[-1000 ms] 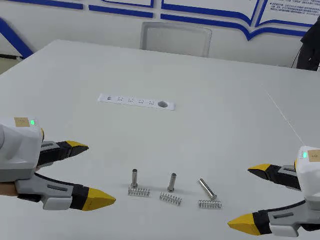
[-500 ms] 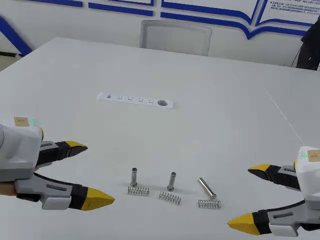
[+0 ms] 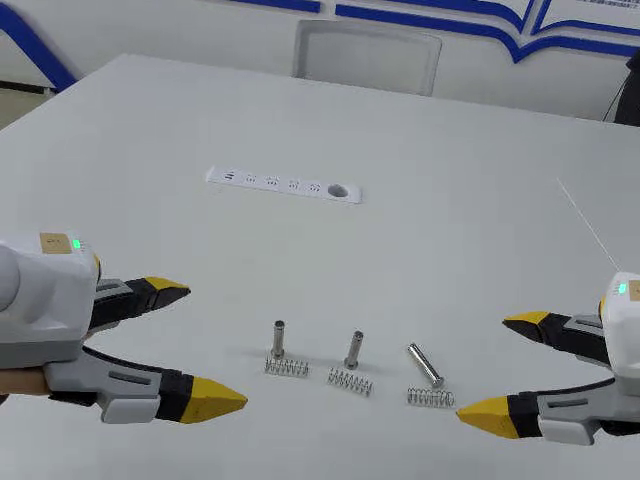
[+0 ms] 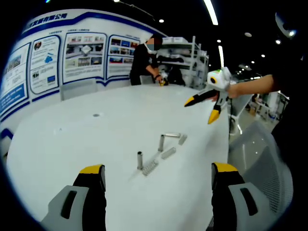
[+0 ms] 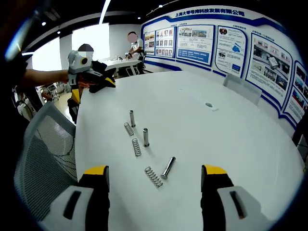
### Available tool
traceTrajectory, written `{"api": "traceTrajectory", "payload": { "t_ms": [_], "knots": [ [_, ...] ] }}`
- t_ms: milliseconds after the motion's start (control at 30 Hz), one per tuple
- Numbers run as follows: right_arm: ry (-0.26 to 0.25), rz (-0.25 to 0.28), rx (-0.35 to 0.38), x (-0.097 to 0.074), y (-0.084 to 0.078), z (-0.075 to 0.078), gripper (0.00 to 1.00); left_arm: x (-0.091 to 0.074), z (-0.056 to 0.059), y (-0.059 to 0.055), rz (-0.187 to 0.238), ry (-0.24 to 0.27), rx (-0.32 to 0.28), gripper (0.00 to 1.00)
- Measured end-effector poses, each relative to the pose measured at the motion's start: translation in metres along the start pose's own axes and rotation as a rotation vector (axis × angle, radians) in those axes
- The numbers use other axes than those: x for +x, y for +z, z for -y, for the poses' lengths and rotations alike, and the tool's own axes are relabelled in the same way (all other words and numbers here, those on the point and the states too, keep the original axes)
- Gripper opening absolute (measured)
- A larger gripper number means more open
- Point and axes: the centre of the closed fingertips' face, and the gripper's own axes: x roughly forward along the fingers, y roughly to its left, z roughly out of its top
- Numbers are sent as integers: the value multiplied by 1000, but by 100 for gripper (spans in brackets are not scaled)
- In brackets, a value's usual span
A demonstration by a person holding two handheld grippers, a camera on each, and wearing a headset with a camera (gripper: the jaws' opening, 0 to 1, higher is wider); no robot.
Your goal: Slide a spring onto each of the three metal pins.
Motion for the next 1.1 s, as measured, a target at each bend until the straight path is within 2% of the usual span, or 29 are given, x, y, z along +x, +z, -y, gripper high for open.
{"api": "traceTrajectory", "payload": {
  "t_ms": [100, 233, 367, 433, 533, 567, 700, 767, 833, 867, 933, 1100],
  "knots": [
    [5, 13, 35, 8, 3, 5, 77, 0, -3, -5, 3, 20, -14, 94],
    [-6, -15, 40, 22, 0, 13, 70, -1, -8, -11, 10, 41, -46, 93],
    [7, -40, 71, 37, -5, 17, 58, -1, -9, -19, 3, 51, -64, 93],
    [41, -58, 121, 46, -8, 14, 54, 0, -9, -23, -2, 51, -78, 92],
    [22, -82, 124, 61, -11, 20, 49, 0, -8, -27, -5, 54, -89, 92],
    [12, -107, 147, 67, -15, 24, 47, 0, -7, -28, -5, 52, -95, 92],
    [-16, -165, 178, 84, -26, 32, 34, 1, -7, -34, -20, 56, -99, 91],
    [-19, -193, 207, 91, -31, 32, 28, 0, -7, -34, -14, 56, -113, 91],
    [-37, -209, 235, 96, -34, 36, 25, 0, -6, -25, 37, 50, -151, 91],
    [-43, -217, 243, 98, -36, 37, 25, -1, -8, -23, 44, 53, -156, 91],
    [-66, -238, 267, 100, -40, 39, 24, -2, -11, -22, 48, 62, -157, 90],
    [-70, -258, 288, 109, -45, 42, 20, -3, -14, -23, 51, 77, -163, 89]
  ]
}}
